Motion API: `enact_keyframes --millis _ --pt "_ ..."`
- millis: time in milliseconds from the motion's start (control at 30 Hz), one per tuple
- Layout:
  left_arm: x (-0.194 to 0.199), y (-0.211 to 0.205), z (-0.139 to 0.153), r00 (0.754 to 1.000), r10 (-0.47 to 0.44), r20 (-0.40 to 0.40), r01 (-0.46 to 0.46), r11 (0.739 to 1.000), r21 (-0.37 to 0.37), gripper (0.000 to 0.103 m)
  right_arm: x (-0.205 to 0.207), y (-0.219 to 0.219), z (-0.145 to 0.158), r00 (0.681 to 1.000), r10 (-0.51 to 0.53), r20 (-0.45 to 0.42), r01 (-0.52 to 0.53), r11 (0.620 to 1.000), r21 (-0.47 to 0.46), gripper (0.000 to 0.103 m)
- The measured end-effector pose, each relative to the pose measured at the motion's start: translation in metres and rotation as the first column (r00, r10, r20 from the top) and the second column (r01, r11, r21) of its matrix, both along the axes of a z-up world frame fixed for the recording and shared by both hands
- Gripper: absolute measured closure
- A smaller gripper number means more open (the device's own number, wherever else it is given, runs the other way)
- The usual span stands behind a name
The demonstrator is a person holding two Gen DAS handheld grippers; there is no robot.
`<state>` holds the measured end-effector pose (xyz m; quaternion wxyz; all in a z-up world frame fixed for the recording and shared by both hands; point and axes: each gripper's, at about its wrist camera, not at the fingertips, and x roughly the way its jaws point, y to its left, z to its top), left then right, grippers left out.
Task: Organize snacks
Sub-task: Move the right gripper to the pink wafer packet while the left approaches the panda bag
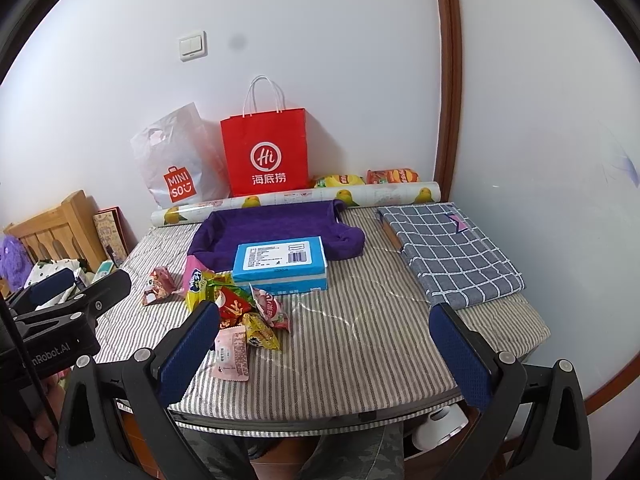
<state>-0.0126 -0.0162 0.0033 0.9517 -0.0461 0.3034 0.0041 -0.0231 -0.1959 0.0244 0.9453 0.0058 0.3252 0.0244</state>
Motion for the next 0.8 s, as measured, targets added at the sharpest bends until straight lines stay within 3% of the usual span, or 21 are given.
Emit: enact_keyframes --millis 467,667,800 --pt "0.017 0.012 -0.016 0.999 0.019 -0.043 -0.019 1.000 0.016 0.000 0.012 0.008 -0.019 0.997 0.071 -0.028 -0.069 0.997 0.042 0.001" --pt "0.031 0.038 -0.041 0.994 0.059 -0.088 -0.059 0.998 -0.003 0.000 0.031 0.017 -0.050 0.987 0.120 -0.105 -0.115 0.992 0.056 0.013" --pt "0.048 0.062 -0.071 0.979 0.126 -0.163 -0.127 0.992 0.004 0.001 0.047 0.031 -0.080 0.973 0.159 -0.166 -0.153 0.987 0.049 0.020"
